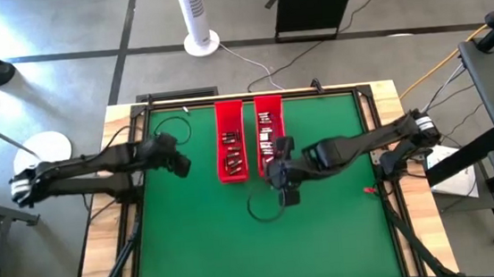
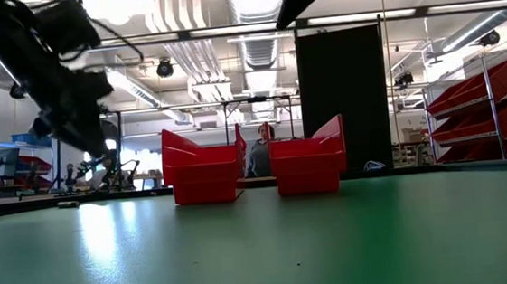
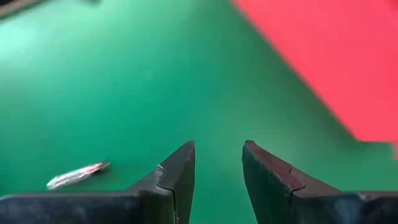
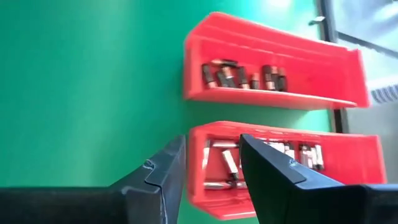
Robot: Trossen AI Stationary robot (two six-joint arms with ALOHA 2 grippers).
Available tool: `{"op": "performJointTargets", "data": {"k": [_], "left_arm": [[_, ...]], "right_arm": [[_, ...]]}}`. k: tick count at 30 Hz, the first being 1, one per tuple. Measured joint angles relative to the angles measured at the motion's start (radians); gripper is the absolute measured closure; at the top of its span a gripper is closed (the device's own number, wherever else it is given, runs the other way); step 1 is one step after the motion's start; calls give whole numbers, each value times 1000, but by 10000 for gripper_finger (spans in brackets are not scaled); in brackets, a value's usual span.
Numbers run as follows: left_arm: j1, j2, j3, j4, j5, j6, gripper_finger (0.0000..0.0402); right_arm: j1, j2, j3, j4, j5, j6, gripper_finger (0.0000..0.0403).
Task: Sort batteries
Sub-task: Put the silver battery into the right red bin
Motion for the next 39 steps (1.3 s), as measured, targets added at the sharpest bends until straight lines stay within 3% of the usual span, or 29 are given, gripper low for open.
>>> {"op": "performJointTargets", "data": {"k": [5, 10, 16, 20, 26, 31, 39], "left_arm": [[182, 103, 3, -30, 116, 65, 288], [280, 223, 37, -64, 119, 92, 288], [285, 334, 156, -138, 71, 113, 288], [286, 417, 269, -258, 31, 216, 285], [307, 547, 376, -433, 45, 340, 240], [341, 686, 425, -575, 48, 442, 202], [349, 924, 431, -585, 22, 597, 208]], "right_arm": [[76, 24, -13, -5, 1, 34, 263], [131, 27, -24, -23, 32, 81, 255], [171, 27, -30, -74, 125, 129, 237], [174, 27, -47, -81, 132, 149, 228], [194, 27, -86, -152, 132, 243, 218], [232, 24, -155, -151, 133, 293, 215], [278, 21, -251, -149, 166, 406, 214]]}}
